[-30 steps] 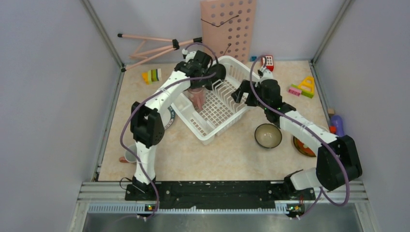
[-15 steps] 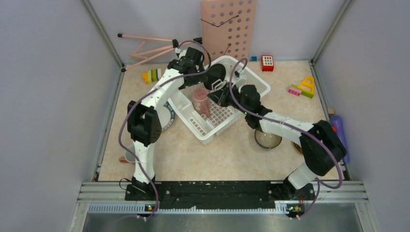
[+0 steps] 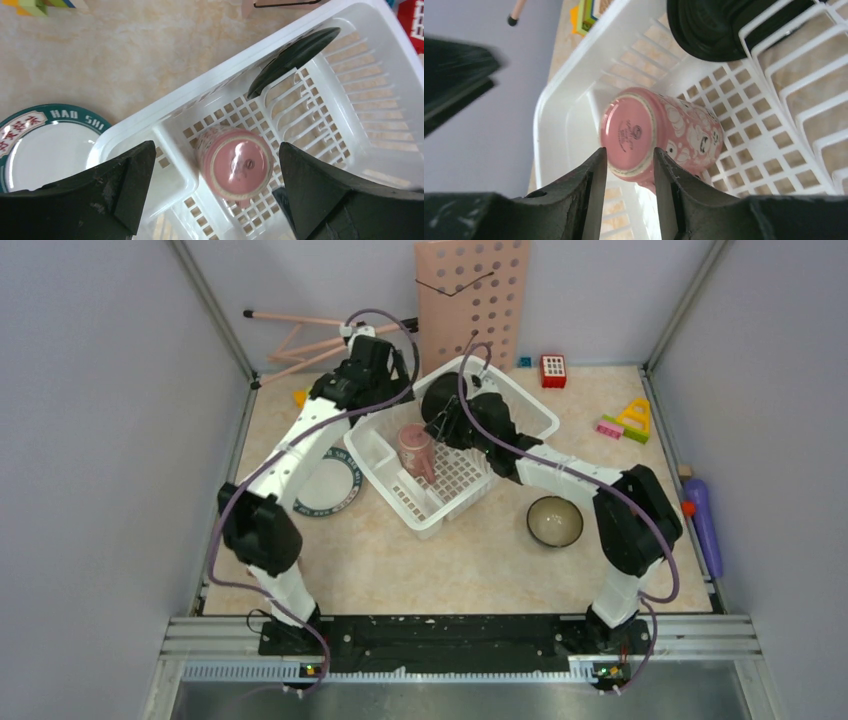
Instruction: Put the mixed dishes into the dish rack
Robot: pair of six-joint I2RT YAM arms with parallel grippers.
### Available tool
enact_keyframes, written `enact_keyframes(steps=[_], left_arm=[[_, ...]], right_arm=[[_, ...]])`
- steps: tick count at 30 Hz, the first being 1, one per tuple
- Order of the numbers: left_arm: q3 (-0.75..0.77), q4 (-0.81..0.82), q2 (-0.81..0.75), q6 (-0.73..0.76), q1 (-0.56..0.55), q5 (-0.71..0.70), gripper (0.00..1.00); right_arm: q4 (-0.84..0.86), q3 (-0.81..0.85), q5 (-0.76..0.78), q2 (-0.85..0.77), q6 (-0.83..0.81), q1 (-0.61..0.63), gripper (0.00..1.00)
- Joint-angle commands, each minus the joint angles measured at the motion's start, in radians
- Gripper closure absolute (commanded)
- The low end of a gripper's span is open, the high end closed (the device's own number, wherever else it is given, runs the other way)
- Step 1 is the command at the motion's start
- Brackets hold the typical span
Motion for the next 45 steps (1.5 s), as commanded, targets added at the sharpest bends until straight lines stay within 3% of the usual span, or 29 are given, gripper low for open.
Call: enact_keyframes(steps=[1,7,17,19,21,24,32,35,45], left_arm=[[-0.251,0.245,-0.268,0.075,0.040,-0.018,0.02],[-0.479,0.313,-0.468,0.030,0.124,0.020,0.02],[-0.746,0.225,-0.702,-0.036,0.327,0.080,0.02],[-0.808,0.210,-0.741,-0.050,0.364,0.089,0.02],[-0.859,0.199,-0.771,-0.072,0.389,0.093,0.02],[-0.908,0.154,-0.787,-0.117,0.435,0.093,0.02],[-1.045,0.160,-0.783,-0.203,0.611,0.223,0.07],[-1.137,0.244,-0.806,-0.228,0.640,0.313,0.05],[-1.288,0.436,-0.689,-0.321,0.686,0.400,0.08]], right_arm=[[-0.132,0.048,0.010,0.049,-0.028,0.000,0.61],[-0.137,0.105,-0.035,0.126,-0.010,0.014,0.62],[-0.100,0.192,-0.062,0.211,0.015,0.018,0.62],[-0.087,0.190,-0.063,0.208,0.013,0.017,0.57],[-0.082,0.185,-0.058,0.195,0.008,0.017,0.43],[-0.090,0.171,-0.021,0.153,-0.014,0.016,0.29],[-0.124,0.139,0.055,-0.012,-0.099,0.012,0.29],[-0.118,0.106,0.054,-0.076,-0.130,0.011,0.20],[-0.084,-0.046,0.096,-0.305,-0.173,-0.020,0.17]])
